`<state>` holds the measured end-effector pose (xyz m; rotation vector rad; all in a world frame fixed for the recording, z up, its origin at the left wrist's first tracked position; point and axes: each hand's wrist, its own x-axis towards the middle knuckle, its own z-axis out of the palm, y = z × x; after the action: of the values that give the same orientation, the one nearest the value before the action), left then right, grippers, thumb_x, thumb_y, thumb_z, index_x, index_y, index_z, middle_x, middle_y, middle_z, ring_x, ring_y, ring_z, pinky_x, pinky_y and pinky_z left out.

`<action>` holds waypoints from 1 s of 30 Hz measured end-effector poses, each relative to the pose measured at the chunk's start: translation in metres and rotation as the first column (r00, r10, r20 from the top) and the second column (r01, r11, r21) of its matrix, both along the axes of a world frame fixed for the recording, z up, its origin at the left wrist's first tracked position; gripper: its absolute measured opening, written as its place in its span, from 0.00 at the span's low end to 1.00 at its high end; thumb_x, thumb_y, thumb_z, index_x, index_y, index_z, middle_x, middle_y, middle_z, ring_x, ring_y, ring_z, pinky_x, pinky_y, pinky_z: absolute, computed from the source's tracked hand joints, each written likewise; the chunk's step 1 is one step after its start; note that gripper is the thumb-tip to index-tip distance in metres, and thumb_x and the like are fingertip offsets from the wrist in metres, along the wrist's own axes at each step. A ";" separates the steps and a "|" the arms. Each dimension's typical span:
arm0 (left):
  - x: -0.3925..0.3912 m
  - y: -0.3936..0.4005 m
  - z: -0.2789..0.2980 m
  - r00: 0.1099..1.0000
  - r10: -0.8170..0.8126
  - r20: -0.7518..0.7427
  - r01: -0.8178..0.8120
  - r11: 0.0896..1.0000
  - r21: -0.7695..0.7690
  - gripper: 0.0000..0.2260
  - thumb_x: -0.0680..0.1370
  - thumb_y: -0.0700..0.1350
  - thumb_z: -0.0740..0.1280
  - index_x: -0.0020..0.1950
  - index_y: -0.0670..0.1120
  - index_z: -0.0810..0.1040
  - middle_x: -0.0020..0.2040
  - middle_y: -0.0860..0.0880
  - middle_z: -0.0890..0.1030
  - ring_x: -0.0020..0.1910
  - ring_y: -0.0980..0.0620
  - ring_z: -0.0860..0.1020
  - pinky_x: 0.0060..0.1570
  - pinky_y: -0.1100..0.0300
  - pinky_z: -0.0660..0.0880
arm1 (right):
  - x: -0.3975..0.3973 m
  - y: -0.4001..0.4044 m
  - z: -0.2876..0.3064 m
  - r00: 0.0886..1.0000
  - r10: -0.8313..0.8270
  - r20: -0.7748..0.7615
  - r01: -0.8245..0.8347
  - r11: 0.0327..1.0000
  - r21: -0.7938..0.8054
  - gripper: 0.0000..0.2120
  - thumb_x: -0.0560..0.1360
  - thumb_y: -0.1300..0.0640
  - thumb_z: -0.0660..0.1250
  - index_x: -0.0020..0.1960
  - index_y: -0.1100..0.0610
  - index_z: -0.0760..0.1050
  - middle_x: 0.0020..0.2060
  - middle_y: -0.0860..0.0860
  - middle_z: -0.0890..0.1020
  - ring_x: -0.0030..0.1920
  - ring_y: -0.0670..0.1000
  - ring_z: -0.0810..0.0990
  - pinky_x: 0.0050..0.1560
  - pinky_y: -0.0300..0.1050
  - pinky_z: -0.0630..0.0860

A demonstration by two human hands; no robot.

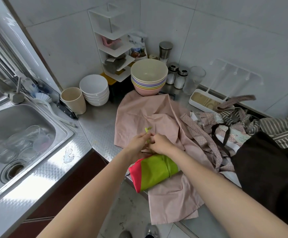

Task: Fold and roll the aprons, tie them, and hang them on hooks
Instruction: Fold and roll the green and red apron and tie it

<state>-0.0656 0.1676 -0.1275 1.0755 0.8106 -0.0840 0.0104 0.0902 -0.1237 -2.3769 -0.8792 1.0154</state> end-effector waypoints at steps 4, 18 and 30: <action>0.000 -0.001 0.002 0.998 0.037 0.055 -0.030 0.993 -0.117 0.14 0.82 0.53 0.54 0.50 0.48 0.77 0.40 0.47 0.75 0.34 0.51 0.74 0.31 0.62 0.76 | 0.003 0.003 -0.006 0.976 -0.165 -0.144 0.178 0.981 0.082 0.14 0.78 0.57 0.62 0.36 0.61 0.78 0.33 0.54 0.81 0.31 0.49 0.78 0.28 0.38 0.67; -0.001 0.010 -0.022 0.966 -0.259 -0.002 0.258 0.964 -0.068 0.14 0.79 0.38 0.53 0.36 0.42 0.73 0.26 0.49 0.75 0.30 0.54 0.71 0.37 0.65 0.68 | 0.021 -0.012 0.013 0.751 0.059 -0.658 0.017 0.994 0.109 0.09 0.77 0.64 0.64 0.39 0.60 0.78 0.27 0.47 0.80 0.30 0.42 0.75 0.38 0.31 0.73; -0.005 0.016 -0.032 0.927 -0.372 0.059 0.370 0.928 0.036 0.13 0.83 0.42 0.52 0.48 0.45 0.76 0.40 0.50 0.72 0.37 0.58 0.67 0.39 0.66 0.64 | 0.031 -0.006 0.015 0.927 -0.030 -0.374 0.053 0.997 0.051 0.13 0.77 0.61 0.64 0.34 0.59 0.76 0.29 0.54 0.76 0.23 0.41 0.71 0.28 0.30 0.69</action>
<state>-0.0703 0.1837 -0.1596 1.2390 0.5417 -0.3584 0.0411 0.0844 -0.1089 -2.0438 -0.7009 1.3462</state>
